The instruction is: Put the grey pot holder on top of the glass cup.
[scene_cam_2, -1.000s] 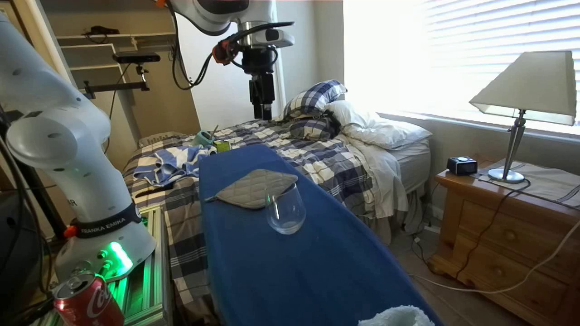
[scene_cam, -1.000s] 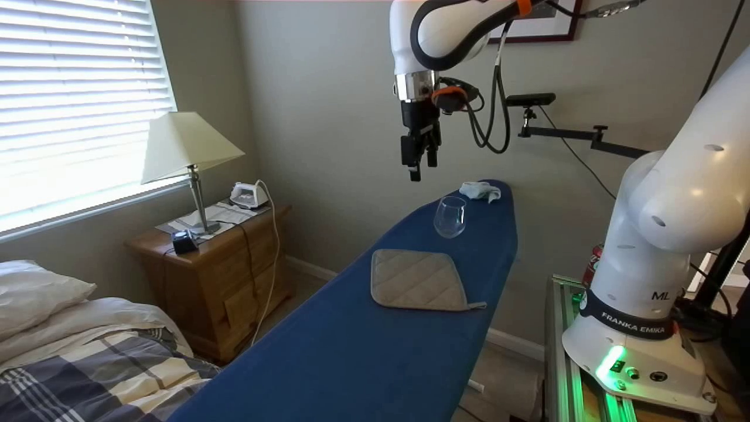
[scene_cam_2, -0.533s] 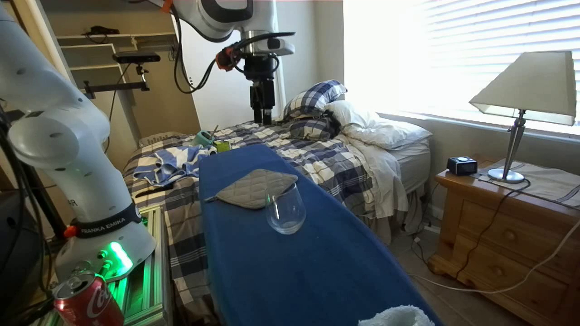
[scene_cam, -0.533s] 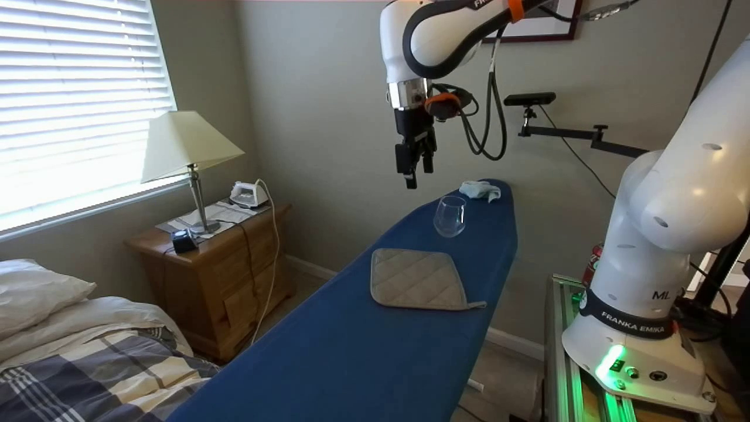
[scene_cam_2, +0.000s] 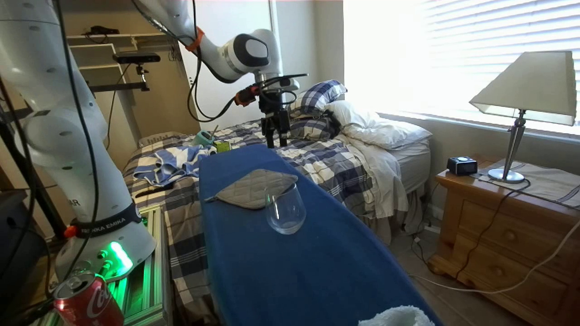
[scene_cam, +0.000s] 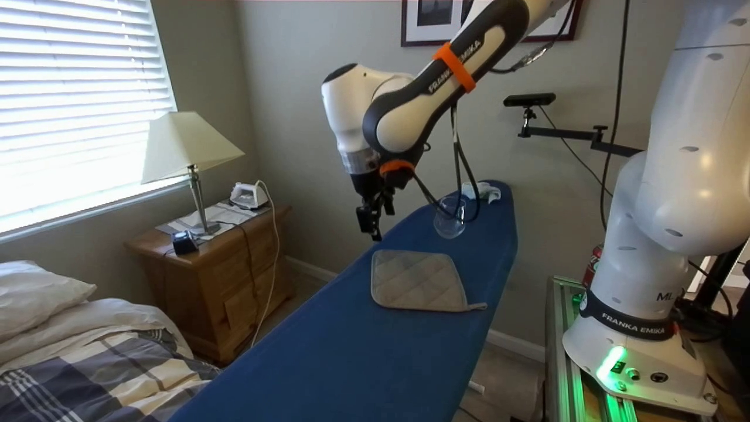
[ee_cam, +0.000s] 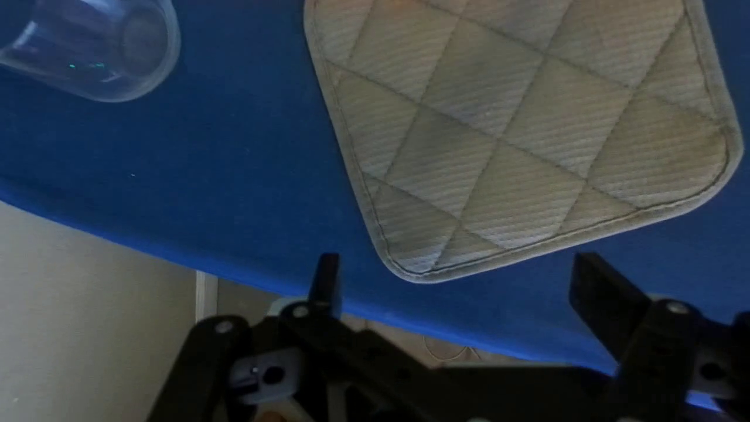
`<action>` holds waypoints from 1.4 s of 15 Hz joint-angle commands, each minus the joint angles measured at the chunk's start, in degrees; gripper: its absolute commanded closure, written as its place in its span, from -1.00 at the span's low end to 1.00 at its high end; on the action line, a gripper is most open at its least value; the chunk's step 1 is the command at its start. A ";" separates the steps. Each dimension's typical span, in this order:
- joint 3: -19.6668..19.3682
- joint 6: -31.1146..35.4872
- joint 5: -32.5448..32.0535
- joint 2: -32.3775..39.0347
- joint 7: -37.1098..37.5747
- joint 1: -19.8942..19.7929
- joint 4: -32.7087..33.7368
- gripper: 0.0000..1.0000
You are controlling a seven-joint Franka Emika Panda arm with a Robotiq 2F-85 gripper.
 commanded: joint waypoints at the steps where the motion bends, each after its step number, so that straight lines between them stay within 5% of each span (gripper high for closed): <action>1: -1.10 0.24 -0.32 1.70 1.17 1.99 0.78 -1.00; 21: -0.24 2.87 -3.78 4.69 4.47 5.32 -2.26 -1.00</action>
